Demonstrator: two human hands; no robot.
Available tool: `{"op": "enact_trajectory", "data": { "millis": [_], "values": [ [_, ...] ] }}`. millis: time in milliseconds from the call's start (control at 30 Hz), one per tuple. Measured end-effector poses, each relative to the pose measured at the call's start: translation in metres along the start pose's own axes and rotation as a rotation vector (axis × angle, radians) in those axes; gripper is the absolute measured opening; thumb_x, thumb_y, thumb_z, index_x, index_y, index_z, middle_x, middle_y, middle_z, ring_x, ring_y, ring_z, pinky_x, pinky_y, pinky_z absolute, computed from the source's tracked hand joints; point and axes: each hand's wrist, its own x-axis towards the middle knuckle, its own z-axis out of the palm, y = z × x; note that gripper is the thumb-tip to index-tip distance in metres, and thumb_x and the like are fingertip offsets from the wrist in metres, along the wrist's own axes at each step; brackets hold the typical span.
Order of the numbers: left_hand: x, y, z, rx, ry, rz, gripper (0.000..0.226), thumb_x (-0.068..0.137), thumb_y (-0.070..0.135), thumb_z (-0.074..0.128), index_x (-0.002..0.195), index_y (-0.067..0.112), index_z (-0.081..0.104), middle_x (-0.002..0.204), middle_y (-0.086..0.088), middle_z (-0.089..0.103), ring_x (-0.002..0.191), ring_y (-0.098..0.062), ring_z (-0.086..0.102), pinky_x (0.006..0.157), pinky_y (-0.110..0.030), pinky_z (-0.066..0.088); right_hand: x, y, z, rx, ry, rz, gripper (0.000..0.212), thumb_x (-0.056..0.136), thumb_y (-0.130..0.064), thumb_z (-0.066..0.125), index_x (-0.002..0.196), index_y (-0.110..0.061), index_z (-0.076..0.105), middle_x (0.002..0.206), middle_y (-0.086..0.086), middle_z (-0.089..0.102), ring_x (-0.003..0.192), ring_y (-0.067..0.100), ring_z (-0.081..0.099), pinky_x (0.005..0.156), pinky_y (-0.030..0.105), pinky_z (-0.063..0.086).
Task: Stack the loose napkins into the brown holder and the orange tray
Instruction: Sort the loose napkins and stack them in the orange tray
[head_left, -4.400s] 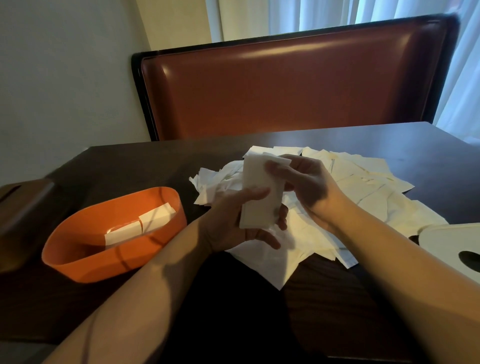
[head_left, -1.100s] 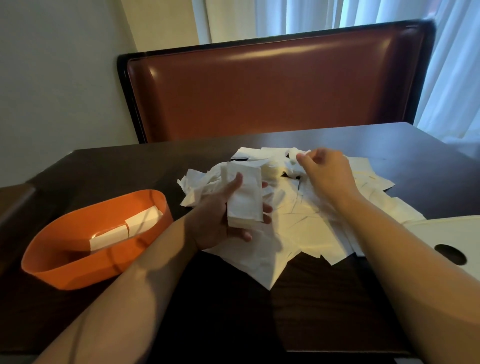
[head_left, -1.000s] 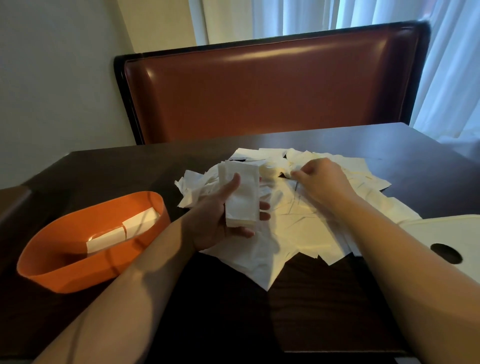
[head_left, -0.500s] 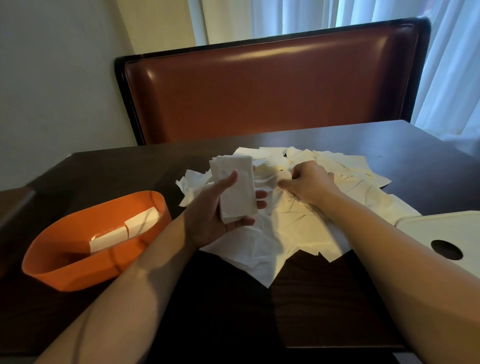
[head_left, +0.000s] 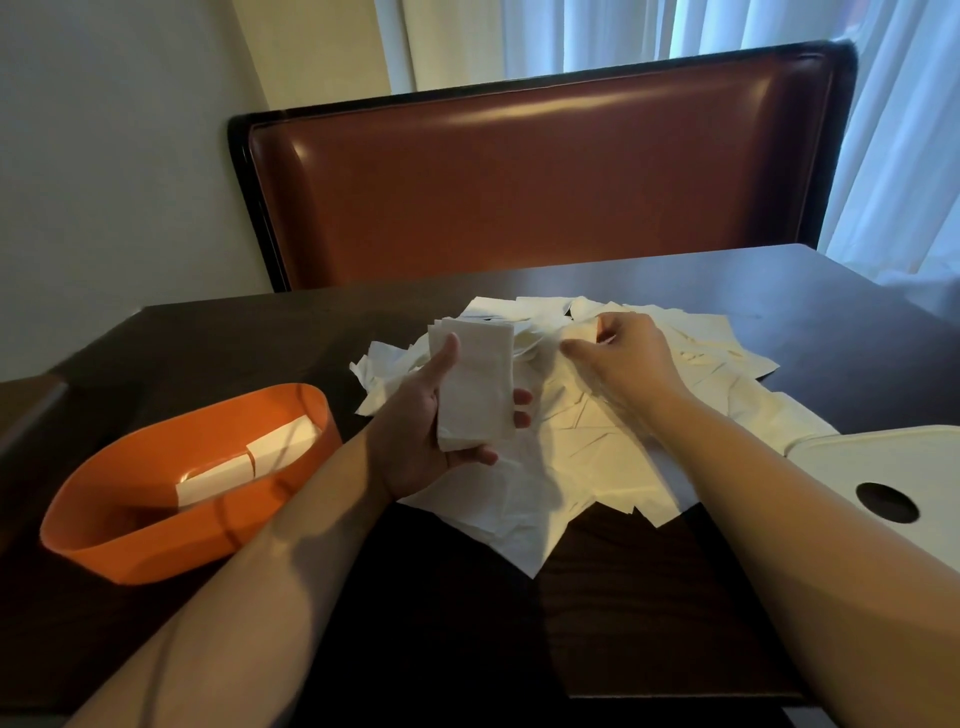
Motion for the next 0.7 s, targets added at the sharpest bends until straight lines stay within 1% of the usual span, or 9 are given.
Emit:
{"op": "enact_trajectory", "data": {
  "millis": [100, 167, 267, 333, 433, 467, 567, 633, 700],
  "values": [
    [0.0, 0.0, -0.001, 0.005, -0.007, -0.007, 0.059, 0.091, 0.061, 0.036, 0.126, 0.018, 0.056, 0.106, -0.016, 0.071, 0.09, -0.027, 0.071, 0.049, -0.032, 0.054, 0.001, 0.001, 0.003, -0.042, -0.05, -0.074, 0.021, 0.085, -0.024, 0.073, 0.093, -0.005, 0.068, 0.083, 0.012, 0.068, 0.076, 0.026, 0.065, 0.069, 0.042, 0.055],
    [0.0, 0.0, -0.002, 0.012, -0.008, -0.005, 0.059, 0.09, 0.06, 0.038, 0.126, 0.018, 0.056, 0.106, -0.017, 0.07, 0.09, -0.027, 0.07, 0.049, -0.032, 0.055, 0.0, 0.001, 0.004, -0.077, -0.125, -0.081, 0.021, 0.086, -0.025, 0.073, 0.101, -0.012, 0.068, 0.088, 0.007, 0.069, 0.08, 0.025, 0.066, 0.073, 0.043, 0.057],
    [0.0, 0.0, 0.0, 0.022, 0.0, 0.007, 0.059, 0.087, 0.059, 0.043, 0.125, 0.016, 0.056, 0.105, -0.017, 0.07, 0.088, -0.027, 0.07, 0.049, -0.032, 0.055, 0.0, 0.003, 0.004, -0.138, -0.081, -0.11, 0.018, 0.087, -0.023, 0.07, 0.09, -0.006, 0.067, 0.08, 0.012, 0.068, 0.076, 0.03, 0.065, 0.069, 0.044, 0.055],
    [0.001, 0.0, 0.0, 0.025, 0.033, 0.021, 0.059, 0.085, 0.057, 0.047, 0.125, 0.015, 0.056, 0.1, -0.016, 0.071, 0.083, -0.025, 0.07, 0.05, -0.032, 0.054, -0.001, 0.001, 0.001, -0.074, 0.003, -0.136, 0.012, 0.089, -0.02, 0.068, 0.091, -0.008, 0.07, 0.08, 0.008, 0.069, 0.077, 0.028, 0.064, 0.069, 0.04, 0.053],
    [0.002, -0.001, 0.0, 0.028, 0.079, 0.047, 0.059, 0.083, 0.056, 0.05, 0.126, 0.015, 0.055, 0.096, -0.014, 0.071, 0.079, -0.022, 0.069, 0.052, -0.032, 0.054, -0.002, -0.004, -0.005, 0.029, 0.088, -0.14, 0.014, 0.091, -0.017, 0.066, 0.103, -0.012, 0.071, 0.086, 0.002, 0.07, 0.078, 0.019, 0.065, 0.066, 0.027, 0.05],
    [0.003, -0.001, -0.001, 0.024, 0.088, 0.058, 0.059, 0.083, 0.056, 0.05, 0.126, 0.015, 0.055, 0.096, -0.013, 0.071, 0.08, -0.022, 0.068, 0.053, -0.032, 0.054, -0.001, -0.007, -0.007, 0.084, 0.111, -0.138, 0.015, 0.091, -0.016, 0.067, 0.105, -0.013, 0.071, 0.087, 0.001, 0.07, 0.079, 0.018, 0.065, 0.066, 0.026, 0.049],
    [0.004, 0.0, -0.001, -0.023, 0.111, 0.091, 0.053, 0.085, 0.054, 0.047, 0.124, 0.019, 0.056, 0.097, -0.013, 0.071, 0.082, -0.022, 0.069, 0.055, -0.032, 0.055, -0.001, -0.013, -0.01, 0.264, 0.141, -0.118, 0.014, 0.089, -0.018, 0.069, 0.103, -0.018, 0.07, 0.091, 0.0, 0.071, 0.085, 0.018, 0.067, 0.074, 0.033, 0.054],
    [0.005, 0.0, -0.001, -0.049, 0.142, 0.098, 0.047, 0.089, 0.054, 0.046, 0.121, 0.021, 0.056, 0.098, -0.012, 0.072, 0.084, -0.022, 0.068, 0.057, -0.032, 0.055, -0.003, -0.018, -0.012, 0.355, 0.136, -0.097, 0.017, 0.09, -0.02, 0.069, 0.106, -0.017, 0.069, 0.098, -0.001, 0.071, 0.091, 0.015, 0.067, 0.076, 0.03, 0.056],
    [0.006, 0.001, -0.001, -0.057, 0.188, 0.102, 0.041, 0.095, 0.053, 0.043, 0.116, 0.021, 0.058, 0.097, -0.01, 0.073, 0.085, -0.021, 0.069, 0.062, -0.034, 0.053, -0.007, -0.024, -0.015, 0.424, 0.113, -0.083, 0.02, 0.09, -0.019, 0.068, 0.108, -0.01, 0.07, 0.098, 0.0, 0.071, 0.089, 0.014, 0.067, 0.073, 0.026, 0.054]
  ]
}}
